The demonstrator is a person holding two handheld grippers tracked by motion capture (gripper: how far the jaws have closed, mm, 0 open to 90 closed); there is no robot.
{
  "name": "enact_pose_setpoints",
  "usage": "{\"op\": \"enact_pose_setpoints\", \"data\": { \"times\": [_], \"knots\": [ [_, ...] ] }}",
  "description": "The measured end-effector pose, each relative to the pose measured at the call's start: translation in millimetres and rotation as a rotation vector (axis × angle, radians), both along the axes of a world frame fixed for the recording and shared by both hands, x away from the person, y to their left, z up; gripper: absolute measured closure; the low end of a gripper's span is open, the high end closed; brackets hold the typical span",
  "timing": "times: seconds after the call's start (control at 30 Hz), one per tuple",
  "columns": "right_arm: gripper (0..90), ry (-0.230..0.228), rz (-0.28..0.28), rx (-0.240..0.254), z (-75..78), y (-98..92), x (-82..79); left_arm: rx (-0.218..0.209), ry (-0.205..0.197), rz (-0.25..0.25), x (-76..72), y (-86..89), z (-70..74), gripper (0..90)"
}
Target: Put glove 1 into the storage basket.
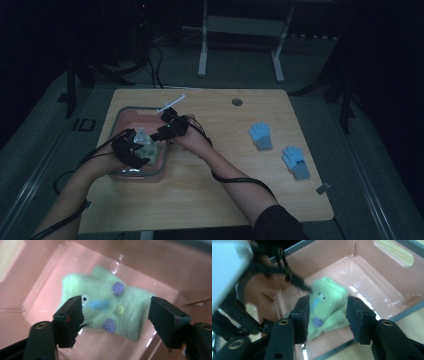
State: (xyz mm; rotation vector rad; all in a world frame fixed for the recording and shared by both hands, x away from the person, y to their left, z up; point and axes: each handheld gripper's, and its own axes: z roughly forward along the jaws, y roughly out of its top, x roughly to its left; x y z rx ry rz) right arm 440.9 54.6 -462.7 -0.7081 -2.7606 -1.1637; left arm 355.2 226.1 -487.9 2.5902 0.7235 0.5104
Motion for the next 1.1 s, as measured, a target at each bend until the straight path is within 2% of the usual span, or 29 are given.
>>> {"op": "enact_pose_setpoints", "data": {
  "times": [0.23,0.27,0.37,0.43,0.5,0.73,0.93,1.0,1.07,1.1],
  "knots": [
    [45.8,-0.022,0.016,0.011,6.6,-20.8,-12.1,-0.056,0.021,0.015,-10.5,-7.9,15.7,28.1],
    [45.2,-0.033,0.016,0.01,6.4,-24.8,-13.2,-0.066,0.02,0.015,-11.2,-9.3,17.2,28.1],
    [44.9,-0.032,0.024,0.008,6.2,-35.7,-15.5,-0.078,0.005,0.001,-14.0,-15.9,23.4,25.9],
    [44.9,-0.042,0.024,0.002,6.4,-42.1,-17.1,-0.119,0.018,-0.004,-15.2,-21.0,27.4,25.0],
    [45.1,-0.051,0.026,-0.003,6.0,-49.9,-18.6,-0.126,0.015,-0.012,-16.7,-26.4,29.2,24.9],
    [45.1,-0.077,0.018,-0.004,5.2,-78.6,-22.5,-0.139,0.046,-0.078,-19.9,-50.1,30.8,25.0],
    [45.8,-0.089,0.042,-0.031,3.8,-99.9,-21.9,-0.17,0.064,-0.107,-22.4,-63.7,33.1,24.6],
    [44.8,-0.101,0.048,-0.032,3.3,-106.5,-23.1,-0.186,0.073,-0.113,-23.0,-67.5,33.5,22.1],
    [44.8,-0.09,0.055,-0.024,3.1,-114.2,-23.8,-0.193,0.09,-0.124,-23.0,-71.9,33.2,15.9],
    [44.8,-0.096,0.053,-0.025,3.2,-116.7,-24.5,-0.192,0.093,-0.129,-23.2,-74.6,33.1,15.6]
  ]
}}
